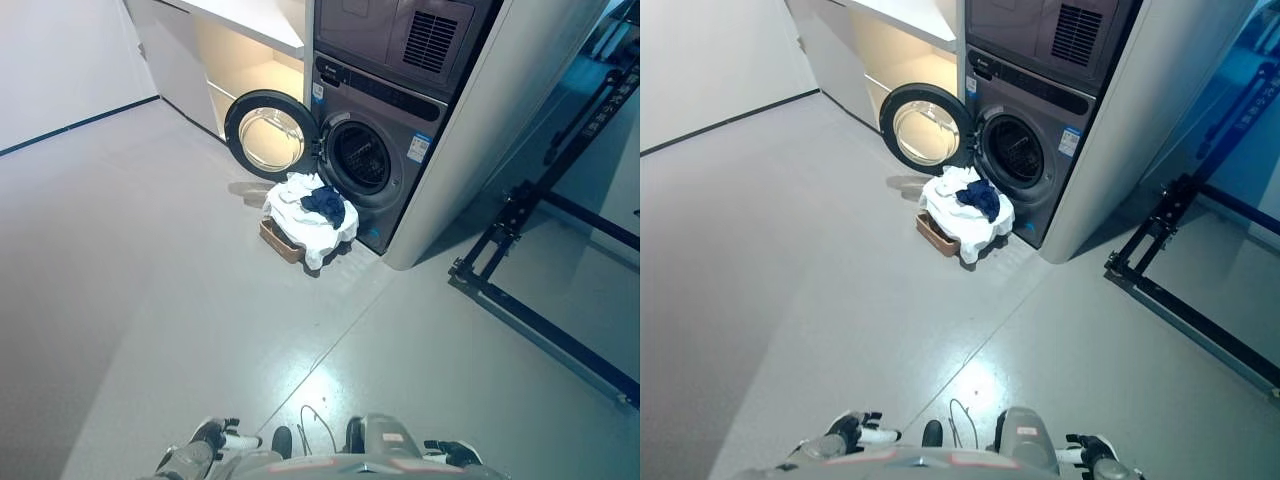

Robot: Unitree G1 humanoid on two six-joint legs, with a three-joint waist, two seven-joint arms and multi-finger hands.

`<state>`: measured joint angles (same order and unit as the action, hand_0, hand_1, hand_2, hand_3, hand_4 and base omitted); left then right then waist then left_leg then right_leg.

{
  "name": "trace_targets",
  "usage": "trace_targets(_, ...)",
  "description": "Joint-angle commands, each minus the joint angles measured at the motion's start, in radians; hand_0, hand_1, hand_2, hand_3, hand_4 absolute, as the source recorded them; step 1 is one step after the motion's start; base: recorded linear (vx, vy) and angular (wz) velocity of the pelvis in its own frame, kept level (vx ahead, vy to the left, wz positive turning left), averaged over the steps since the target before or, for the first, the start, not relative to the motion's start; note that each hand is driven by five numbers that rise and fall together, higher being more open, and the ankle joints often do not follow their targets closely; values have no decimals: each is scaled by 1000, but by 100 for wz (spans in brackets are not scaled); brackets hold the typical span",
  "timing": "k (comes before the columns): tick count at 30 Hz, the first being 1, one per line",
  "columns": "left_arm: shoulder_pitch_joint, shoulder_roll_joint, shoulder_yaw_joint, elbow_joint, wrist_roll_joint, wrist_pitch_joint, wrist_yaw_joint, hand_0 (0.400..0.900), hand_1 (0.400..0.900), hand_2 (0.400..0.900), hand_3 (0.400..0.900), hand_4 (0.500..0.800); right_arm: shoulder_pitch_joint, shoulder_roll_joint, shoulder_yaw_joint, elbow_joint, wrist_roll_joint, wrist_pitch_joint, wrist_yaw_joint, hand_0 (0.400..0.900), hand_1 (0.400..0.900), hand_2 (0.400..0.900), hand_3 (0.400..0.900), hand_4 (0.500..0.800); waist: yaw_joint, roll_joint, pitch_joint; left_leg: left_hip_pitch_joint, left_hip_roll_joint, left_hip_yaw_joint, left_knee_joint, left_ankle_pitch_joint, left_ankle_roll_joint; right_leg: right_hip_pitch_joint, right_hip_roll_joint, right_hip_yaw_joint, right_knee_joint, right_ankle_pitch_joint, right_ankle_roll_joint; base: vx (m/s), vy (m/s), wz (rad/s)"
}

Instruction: Put the clothes in the basket into the washing machine.

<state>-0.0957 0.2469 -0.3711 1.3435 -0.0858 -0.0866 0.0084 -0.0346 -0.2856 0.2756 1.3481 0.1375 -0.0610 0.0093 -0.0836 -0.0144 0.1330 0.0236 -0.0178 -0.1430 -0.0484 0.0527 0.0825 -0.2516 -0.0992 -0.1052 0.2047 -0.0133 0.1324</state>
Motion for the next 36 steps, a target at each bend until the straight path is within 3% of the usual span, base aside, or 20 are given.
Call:
trace_targets(1, -41, 5, 51, 11, -14, -36, 17, 900, 900, 900, 900, 800, 24, -31, 19, -14, 13, -3, -10, 900, 900, 900, 900, 800, -56, -9, -23, 293, -54, -52, -39, -188, -60, -137, 9, 39, -190, 321, 22, 457, -220, 44)
trace_targets(4, -31, -7, 55, 13, -18, -35, 24, 900, 900, 900, 900, 800, 36, -36, 13, -7, 20, -4, -9, 900, 900, 900, 900, 800, -65, -8, -59, 332, -28, -90, -39, -207, -71, -122, 41, 46, -165, 334, -4, 392, -226, 35)
trace_targets(6, -30, -19, 57, 13, -32, -34, 30, 900, 900, 900, 900, 800, 37, -45, 1, 4, 31, -7, -7, 900, 900, 900, 900, 800, -64, 8, -82, 326, 0, -97, 14, -173, -87, -111, 70, 17, -126, 301, -24, 444, -282, 28)
trace_targets(7, -25, -27, 58, 9, -37, -33, 27, 900, 900, 900, 900, 800, 37, -46, 0, 10, 30, -8, -8, 900, 900, 900, 900, 800, -62, 18, -90, 308, 10, -97, 78, -131, -101, -99, 80, 3, -111, 275, -37, 491, -274, 20)
trace_targets(9, -26, -35, 57, -1, -48, -31, 28, 900, 900, 900, 900, 800, 32, -47, 8, 11, 29, -11, -10, 900, 900, 900, 900, 800, -50, 27, -92, 256, 15, -78, 245, 17, -140, -45, 107, -17, -73, 221, -64, 500, -303, 22)
trace_targets(10, -33, -28, 55, -9, -54, -29, 30, 900, 900, 900, 900, 800, 17, -58, 6, 1, 50, -11, -15, 900, 900, 900, 900, 800, -29, 1, -75, 149, 2, -45, 445, 123, -166, 25, 99, 1, -78, 186, -81, 483, -392, 1)
trace_targets(12, -45, -21, 51, -19, -56, -33, 37, 900, 900, 900, 900, 800, -10, -68, 10, -10, 72, -13, -14, 900, 900, 900, 900, 800, 16, -50, -44, 12, -43, -7, 667, 153, -168, 89, 80, 30, -91, 163, -100, 403, -421, -20)
trace_targets(13, -46, -18, 48, -27, -62, -35, 40, 900, 900, 900, 900, 800, -20, -69, 15, -14, 76, -11, -20, 900, 900, 900, 900, 800, 28, -64, -31, -42, -31, 35, 702, 133, -152, 112, 76, 33, -93, 151, -102, 222, -253, -20)
trace_targets(15, -49, -17, 42, -37, -67, -39, 44, 900, 900, 900, 900, 800, -25, -70, 20, -17, 80, -12, -25, 900, 900, 900, 900, 800, 60, -70, -18, -131, -30, 62, 737, 92, -144, 147, 87, 44, -96, 129, -112, 262, -187, -38)
trace_targets(17, -32, -15, 33, -43, -70, -42, 43, 900, 900, 900, 900, 800, -27, -70, 29, -22, 84, -17, -25, 900, 900, 900, 900, 800, 91, -74, -13, -241, -47, 95, 681, 72, -131, 195, 101, 63, -101, 105, -114, 418, -173, -55)
trace_targets(20, -11, -13, 27, -39, -67, -43, 45, 900, 900, 900, 900, 800, -23, -66, 43, -22, 78, -23, -27, 900, 900, 900, 900, 800, 119, -51, -18, -289, 1, 119, 384, 83, -128, 273, 138, 93, -113, 44, -107, 489, -73, -42)
trace_targets(22, -10, -12, 25, -31, -58, -44, 46, 900, 900, 900, 900, 800, -18, -59, 52, -17, 73, -28, -31, 900, 900, 900, 900, 800, 141, -26, -17, -318, 29, 105, 117, 149, -137, 337, 172, 126, -119, 6, -102, 544, -18, -48)
trace_targets(24, -5, -11, 26, -28, -50, -43, 43, 900, 900, 900, 900, 800, -9, -58, 54, -12, 64, -29, -36, 900, 900, 900, 900, 800, 152, -16, -22, -335, 31, 98, -22, 176, -151, 384, 185, 157, -124, -23, -101, 519, -12, -46)
trace_targets(27, 8, -16, 37, -5, -34, -40, 37, 900, 900, 900, 900, 800, -9, -55, 52, 1, 57, -31, -32, 900, 900, 900, 900, 800, 164, -15, -36, -444, 61, 111, -39, 164, -171, 456, 188, 220, -108, -75, -101, 513, 30, -57)
trace_targets(30, 27, -13, 49, 5, -25, -37, 34, 900, 900, 900, 900, 800, -9, -47, 60, -1, 48, -29, -23, 900, 900, 900, 900, 800, 183, -21, -65, -420, 84, 147, -39, 210, -175, 526, 172, 275, -90, -111, -93, 574, 104, -73)
trace_targets(32, 29, -7, 55, 9, -26, -38, 35, 900, 900, 900, 900, 800, -9, -37, 66, -3, 43, -25, -20, 900, 900, 900, 900, 800, 198, -26, -89, -413, 90, 140, -39, 246, -174, 542, 158, 296, -58, -138, -86, 530, 141, -55)
trace_targets(34, 22, -3, 51, 6, -24, -37, 36, 900, 900, 900, 900, 800, -6, -26, 62, -5, 45, -23, -19, 900, 900, 900, 900, 800, 200, -45, -117, -384, 80, 146, -39, 281, -170, 545, 134, 297, -18, -82, -50, 528, 160, -20)
trace_targets(36, 20, 3, 48, -1, -26, -35, 30, 900, 900, 900, 900, 800, 12, -18, 58, -9, 39, -23, -14, 900, 900, 900, 900, 800, 199, -65, -140, -341, 56, 156, -32, 277, -154, 514, 108, 289, 55, 62, 13, 455, 133, -8)
